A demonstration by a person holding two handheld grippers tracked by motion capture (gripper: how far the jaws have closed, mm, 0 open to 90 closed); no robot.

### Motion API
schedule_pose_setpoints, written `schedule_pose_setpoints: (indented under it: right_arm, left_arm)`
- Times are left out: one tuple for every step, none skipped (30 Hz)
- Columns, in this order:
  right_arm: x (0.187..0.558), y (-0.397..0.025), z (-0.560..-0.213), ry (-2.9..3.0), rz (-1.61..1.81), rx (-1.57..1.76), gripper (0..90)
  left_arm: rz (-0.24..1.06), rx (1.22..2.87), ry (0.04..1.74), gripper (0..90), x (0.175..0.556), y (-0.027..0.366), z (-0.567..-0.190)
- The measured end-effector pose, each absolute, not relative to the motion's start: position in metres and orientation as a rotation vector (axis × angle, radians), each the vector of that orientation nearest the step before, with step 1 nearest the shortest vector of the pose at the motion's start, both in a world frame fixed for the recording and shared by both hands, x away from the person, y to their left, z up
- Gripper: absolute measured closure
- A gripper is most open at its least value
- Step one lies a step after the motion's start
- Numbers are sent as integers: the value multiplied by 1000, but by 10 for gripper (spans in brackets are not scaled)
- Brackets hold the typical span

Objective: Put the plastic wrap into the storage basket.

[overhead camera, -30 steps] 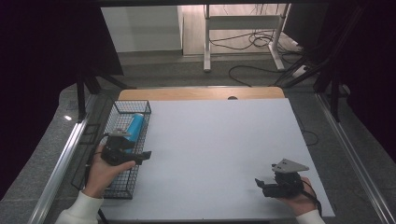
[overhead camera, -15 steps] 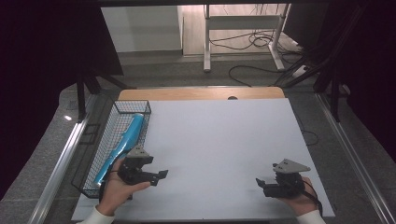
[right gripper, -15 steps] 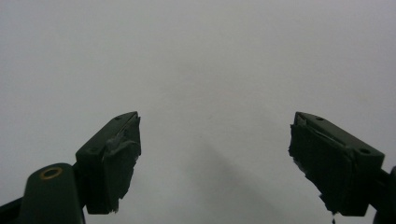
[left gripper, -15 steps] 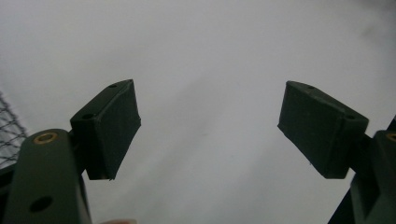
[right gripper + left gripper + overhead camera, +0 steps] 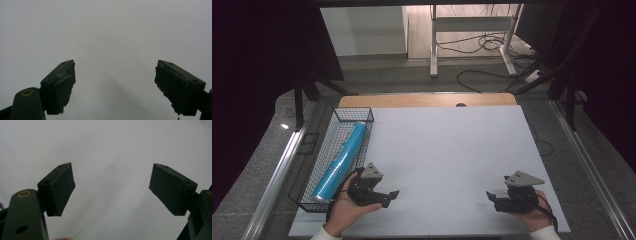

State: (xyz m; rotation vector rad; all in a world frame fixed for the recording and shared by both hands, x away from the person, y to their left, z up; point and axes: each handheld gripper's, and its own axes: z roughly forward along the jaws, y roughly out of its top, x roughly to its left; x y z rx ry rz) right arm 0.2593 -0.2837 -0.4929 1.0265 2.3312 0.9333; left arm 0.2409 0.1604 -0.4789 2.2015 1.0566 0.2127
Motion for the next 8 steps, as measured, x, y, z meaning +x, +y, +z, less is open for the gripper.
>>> schedule_pose_setpoints:
  right_arm:
    - [259, -284, -493, 2328, 937, 1027, 173]
    - [259, -284, -492, 2324, 943, 1033, 173]
    - [259, -284, -491, 2318, 950, 1034, 173]
    - [259, -284, -491, 2317, 958, 1034, 173]
    - [259, -284, -491, 2317, 958, 1034, 173]
    - [259, -285, -491, 2315, 967, 1033, 173]
    - [259, -285, -491, 2312, 969, 1033, 173]
    - [260, -285, -491, 2311, 970, 1032, 173]
  left_arm:
    - [208, 2200, 1055, 202, 241, 161, -479]
    - [213, 2199, 1057, 202, 241, 162, -479]
    - [224, 2194, 1068, 203, 241, 163, -479]
    - [220, 2186, 1067, 203, 241, 163, -479]
    - [220, 2186, 1067, 203, 241, 163, -479]
    - [216, 2182, 1065, 203, 241, 164, -478]
    - [217, 2182, 1065, 203, 241, 164, -478]
    - [217, 2183, 1064, 203, 241, 164, -478]
